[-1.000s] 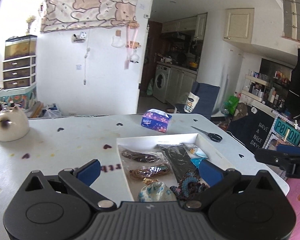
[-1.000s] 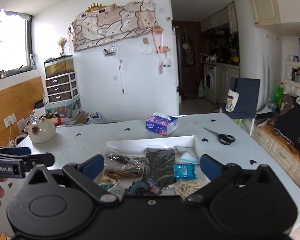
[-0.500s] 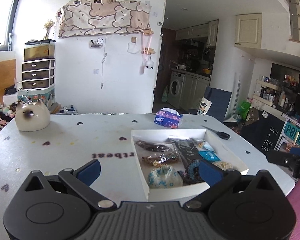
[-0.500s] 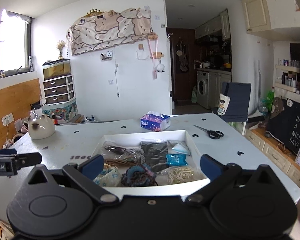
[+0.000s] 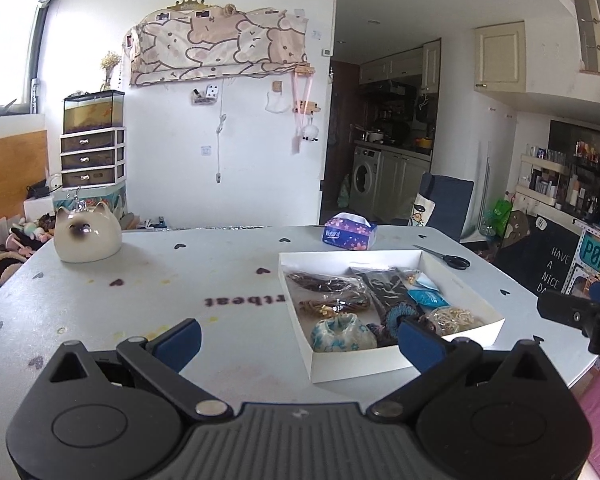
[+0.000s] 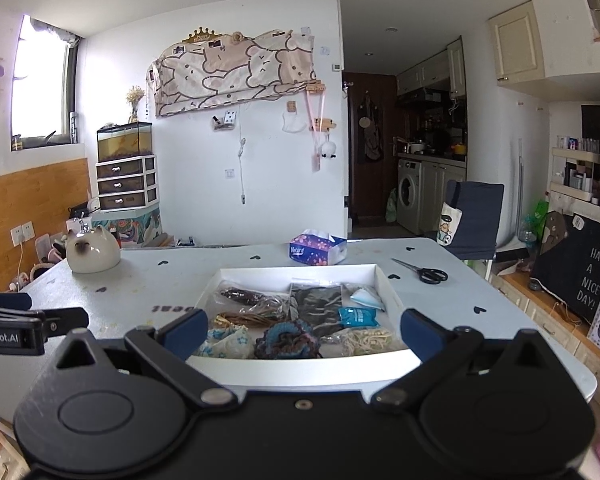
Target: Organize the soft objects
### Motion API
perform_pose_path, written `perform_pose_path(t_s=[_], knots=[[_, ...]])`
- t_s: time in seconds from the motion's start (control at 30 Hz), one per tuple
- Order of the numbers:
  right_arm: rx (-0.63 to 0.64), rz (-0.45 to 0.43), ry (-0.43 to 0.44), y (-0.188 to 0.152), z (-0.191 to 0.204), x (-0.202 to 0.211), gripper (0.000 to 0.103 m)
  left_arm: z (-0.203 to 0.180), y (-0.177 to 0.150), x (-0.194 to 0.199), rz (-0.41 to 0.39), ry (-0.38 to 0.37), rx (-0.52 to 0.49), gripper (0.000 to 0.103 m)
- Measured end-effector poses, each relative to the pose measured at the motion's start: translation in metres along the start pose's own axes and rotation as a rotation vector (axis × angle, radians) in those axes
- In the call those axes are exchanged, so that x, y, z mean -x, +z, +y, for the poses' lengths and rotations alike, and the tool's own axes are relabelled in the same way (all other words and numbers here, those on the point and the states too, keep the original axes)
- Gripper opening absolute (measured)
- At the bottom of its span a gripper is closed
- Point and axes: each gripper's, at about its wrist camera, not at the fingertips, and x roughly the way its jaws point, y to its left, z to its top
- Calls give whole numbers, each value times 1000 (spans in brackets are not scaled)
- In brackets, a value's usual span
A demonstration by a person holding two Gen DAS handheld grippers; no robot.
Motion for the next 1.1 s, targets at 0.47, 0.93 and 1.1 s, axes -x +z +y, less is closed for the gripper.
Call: perform_pose_path(t_s=[0.47,0.93,1.1], knots=[[-7,8,5,-5,0,3,103,0,-2,8,0,15,1,103],[-6,9,6,-6,0,3,103,-1,-3,9,2,16,2,103],[-5,9,7,-7,1,3,103,-1,-3,9,2,15,1,103]])
